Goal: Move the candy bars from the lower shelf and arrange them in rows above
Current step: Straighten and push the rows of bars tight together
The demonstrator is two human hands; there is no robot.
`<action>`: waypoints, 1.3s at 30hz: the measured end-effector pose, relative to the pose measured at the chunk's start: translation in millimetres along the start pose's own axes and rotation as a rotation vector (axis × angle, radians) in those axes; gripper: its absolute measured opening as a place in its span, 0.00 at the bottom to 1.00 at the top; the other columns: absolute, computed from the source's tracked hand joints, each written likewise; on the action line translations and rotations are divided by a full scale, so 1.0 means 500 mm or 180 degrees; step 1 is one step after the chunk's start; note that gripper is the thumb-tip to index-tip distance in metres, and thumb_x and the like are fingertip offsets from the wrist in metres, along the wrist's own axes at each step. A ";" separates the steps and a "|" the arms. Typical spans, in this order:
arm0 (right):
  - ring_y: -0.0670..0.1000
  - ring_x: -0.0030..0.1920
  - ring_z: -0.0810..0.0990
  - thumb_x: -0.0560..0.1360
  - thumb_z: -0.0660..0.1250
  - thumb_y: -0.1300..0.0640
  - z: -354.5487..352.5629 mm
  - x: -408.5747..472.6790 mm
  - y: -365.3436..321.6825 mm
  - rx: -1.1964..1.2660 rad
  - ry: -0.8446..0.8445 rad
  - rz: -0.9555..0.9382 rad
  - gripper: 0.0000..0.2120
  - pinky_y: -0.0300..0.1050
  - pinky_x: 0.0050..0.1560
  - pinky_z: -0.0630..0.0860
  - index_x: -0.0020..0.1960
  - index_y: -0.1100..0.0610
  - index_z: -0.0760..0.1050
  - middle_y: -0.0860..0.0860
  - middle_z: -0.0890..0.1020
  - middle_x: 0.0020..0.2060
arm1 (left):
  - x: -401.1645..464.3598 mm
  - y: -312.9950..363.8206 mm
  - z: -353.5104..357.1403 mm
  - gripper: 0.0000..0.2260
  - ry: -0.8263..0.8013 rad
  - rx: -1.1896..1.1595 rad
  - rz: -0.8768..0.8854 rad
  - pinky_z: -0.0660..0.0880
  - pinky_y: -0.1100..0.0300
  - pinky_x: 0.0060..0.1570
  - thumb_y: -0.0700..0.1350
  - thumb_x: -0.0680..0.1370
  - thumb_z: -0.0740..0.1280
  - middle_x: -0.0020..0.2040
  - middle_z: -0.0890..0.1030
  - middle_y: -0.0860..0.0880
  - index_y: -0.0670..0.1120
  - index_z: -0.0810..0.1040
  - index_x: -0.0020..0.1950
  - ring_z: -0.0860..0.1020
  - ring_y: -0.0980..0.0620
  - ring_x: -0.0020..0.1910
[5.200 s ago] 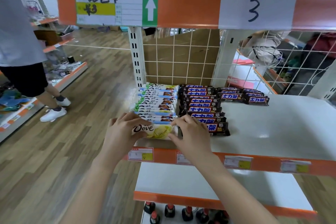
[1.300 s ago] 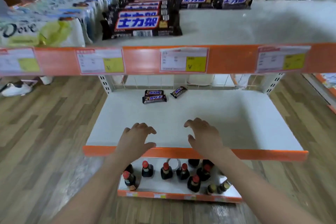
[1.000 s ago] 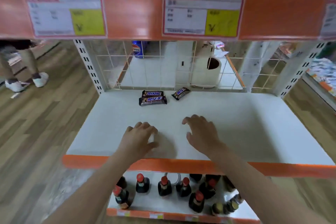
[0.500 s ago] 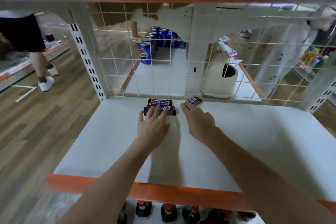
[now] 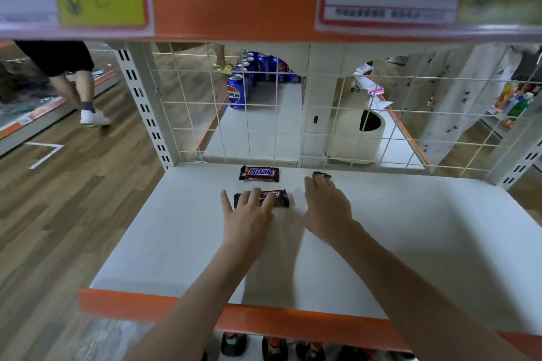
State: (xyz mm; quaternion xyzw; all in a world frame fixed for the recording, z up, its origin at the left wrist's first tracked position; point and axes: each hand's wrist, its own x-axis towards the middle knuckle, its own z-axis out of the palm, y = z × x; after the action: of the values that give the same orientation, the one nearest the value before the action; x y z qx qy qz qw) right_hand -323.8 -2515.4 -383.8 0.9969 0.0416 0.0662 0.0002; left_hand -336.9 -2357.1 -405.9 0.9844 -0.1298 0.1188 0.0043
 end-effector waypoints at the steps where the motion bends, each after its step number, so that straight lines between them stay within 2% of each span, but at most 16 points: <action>1: 0.56 0.62 0.70 0.72 0.64 0.62 0.001 -0.017 -0.002 -0.0040 0.0016 0.0045 0.21 0.45 0.54 0.70 0.64 0.61 0.66 0.56 0.69 0.62 | -0.007 0.001 -0.001 0.20 0.0130 0.0098 0.0033 0.59 0.31 0.62 0.44 0.72 0.70 0.57 0.75 0.47 0.50 0.73 0.63 0.75 0.44 0.57; 4: 0.60 0.51 0.78 0.63 0.71 0.62 0.006 -0.074 -0.012 0.0039 0.0226 0.0132 0.15 0.48 0.44 0.75 0.50 0.63 0.78 0.60 0.77 0.52 | -0.024 0.004 -0.001 0.21 0.0510 0.0253 0.0114 0.72 0.37 0.49 0.39 0.58 0.78 0.43 0.78 0.48 0.48 0.78 0.48 0.78 0.46 0.39; 7: 0.55 0.32 0.78 0.52 0.77 0.60 -0.007 -0.128 -0.015 0.0204 0.0376 0.0052 0.11 0.45 0.27 0.73 0.31 0.59 0.78 0.55 0.78 0.33 | -0.040 0.009 0.000 0.15 0.0691 0.0087 0.0308 0.75 0.44 0.46 0.47 0.62 0.78 0.41 0.78 0.49 0.47 0.78 0.45 0.78 0.47 0.38; 9: 0.53 0.29 0.76 0.53 0.79 0.59 -0.016 -0.158 -0.009 0.0364 0.0404 0.0006 0.12 0.44 0.24 0.71 0.28 0.57 0.75 0.52 0.76 0.30 | -0.048 0.007 0.001 0.16 0.0663 0.0140 0.0457 0.76 0.49 0.43 0.49 0.61 0.79 0.39 0.78 0.49 0.47 0.79 0.43 0.78 0.48 0.37; 12: 0.55 0.38 0.78 0.67 0.75 0.57 -0.011 -0.187 0.019 0.1136 0.0264 0.0168 0.09 0.46 0.32 0.73 0.42 0.56 0.76 0.52 0.76 0.41 | -0.064 0.008 -0.003 0.13 0.0674 0.0279 0.0670 0.75 0.52 0.40 0.51 0.64 0.77 0.37 0.77 0.50 0.47 0.78 0.40 0.77 0.49 0.34; 15: 0.53 0.47 0.78 0.70 0.71 0.56 -0.012 -0.202 0.047 0.1689 0.0098 0.0335 0.16 0.42 0.41 0.71 0.56 0.54 0.71 0.51 0.76 0.49 | -0.078 0.016 -0.014 0.13 0.0708 0.0214 0.0806 0.74 0.54 0.38 0.56 0.73 0.60 0.34 0.77 0.52 0.49 0.77 0.37 0.77 0.51 0.31; 16: 0.52 0.48 0.78 0.70 0.71 0.56 -0.014 -0.204 0.054 0.1744 0.0064 0.0337 0.17 0.41 0.42 0.71 0.57 0.54 0.71 0.50 0.77 0.49 | -0.081 0.020 -0.021 0.13 0.0671 0.0185 0.0807 0.74 0.54 0.37 0.56 0.73 0.60 0.33 0.77 0.52 0.50 0.77 0.36 0.77 0.51 0.31; 18: 0.51 0.48 0.77 0.70 0.71 0.56 -0.019 -0.210 0.066 0.1698 0.0030 0.0386 0.16 0.42 0.43 0.71 0.56 0.52 0.71 0.49 0.78 0.48 | -0.092 0.023 -0.028 0.10 0.0566 0.0128 0.0844 0.74 0.55 0.37 0.56 0.67 0.71 0.33 0.77 0.53 0.51 0.78 0.36 0.77 0.52 0.31; 20: 0.51 0.47 0.77 0.70 0.70 0.56 -0.023 -0.218 0.075 0.1687 -0.0032 0.0594 0.16 0.42 0.41 0.70 0.55 0.53 0.70 0.48 0.77 0.47 | -0.106 0.026 -0.029 0.16 0.0430 -0.0022 0.0828 0.74 0.55 0.37 0.57 0.60 0.78 0.36 0.77 0.54 0.52 0.77 0.39 0.77 0.52 0.34; 22: 0.52 0.47 0.76 0.70 0.68 0.58 -0.028 -0.227 0.083 0.1734 -0.0095 0.0769 0.15 0.43 0.42 0.71 0.54 0.53 0.68 0.49 0.75 0.46 | -0.115 0.030 -0.034 0.18 0.0374 -0.0239 0.0702 0.73 0.55 0.37 0.58 0.58 0.78 0.38 0.77 0.55 0.53 0.77 0.41 0.78 0.53 0.36; 26: 0.49 0.57 0.72 0.71 0.63 0.59 -0.047 -0.240 0.096 0.1130 -0.0326 0.0795 0.20 0.45 0.54 0.66 0.61 0.47 0.67 0.43 0.74 0.54 | -0.134 0.022 -0.041 0.21 0.0122 -0.0532 0.0334 0.73 0.54 0.38 0.58 0.57 0.79 0.41 0.78 0.57 0.54 0.79 0.46 0.79 0.53 0.39; 29: 0.48 0.58 0.70 0.72 0.61 0.56 -0.057 -0.249 0.101 0.0922 -0.0466 0.0794 0.19 0.44 0.56 0.65 0.62 0.45 0.68 0.43 0.73 0.55 | -0.153 0.015 -0.044 0.16 -0.0014 -0.0584 -0.0079 0.69 0.55 0.37 0.61 0.65 0.72 0.38 0.78 0.55 0.53 0.79 0.45 0.79 0.51 0.38; 33: 0.48 0.57 0.72 0.74 0.62 0.47 -0.053 -0.254 0.097 0.1061 -0.0414 0.0905 0.18 0.45 0.56 0.68 0.63 0.46 0.66 0.44 0.74 0.55 | -0.159 0.042 -0.070 0.22 -0.0111 -0.0381 -0.0774 0.66 0.56 0.35 0.65 0.73 0.56 0.28 0.77 0.52 0.47 0.74 0.47 0.77 0.50 0.28; 36: 0.48 0.58 0.72 0.74 0.61 0.42 -0.047 -0.256 0.093 0.1008 -0.0355 0.0849 0.19 0.45 0.56 0.68 0.63 0.46 0.67 0.44 0.74 0.55 | -0.162 0.061 -0.085 0.12 0.0038 -0.0581 -0.0606 0.62 0.57 0.37 0.53 0.77 0.60 0.24 0.75 0.51 0.46 0.75 0.52 0.75 0.50 0.24; 37: 0.48 0.58 0.71 0.75 0.61 0.42 -0.044 -0.257 0.092 0.0980 -0.0334 0.0783 0.19 0.45 0.56 0.67 0.63 0.45 0.67 0.44 0.74 0.55 | -0.162 0.065 -0.087 0.09 -0.0006 -0.0660 -0.0494 0.62 0.58 0.39 0.47 0.77 0.61 0.28 0.77 0.51 0.47 0.75 0.54 0.76 0.50 0.28; 39: 0.47 0.58 0.71 0.75 0.62 0.43 -0.044 -0.261 0.091 0.0938 -0.0311 0.0674 0.18 0.43 0.55 0.66 0.63 0.44 0.68 0.43 0.74 0.54 | -0.163 0.068 -0.090 0.15 -0.0110 -0.0597 -0.0383 0.65 0.57 0.43 0.40 0.70 0.67 0.38 0.79 0.52 0.48 0.76 0.56 0.78 0.51 0.37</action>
State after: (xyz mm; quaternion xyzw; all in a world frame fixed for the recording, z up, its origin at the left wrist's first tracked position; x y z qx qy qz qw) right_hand -451.9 -2571.5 -378.9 0.9870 -0.0544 0.0105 -0.1509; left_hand -432.5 -2367.3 -382.3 0.9876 -0.0810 0.0887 0.1013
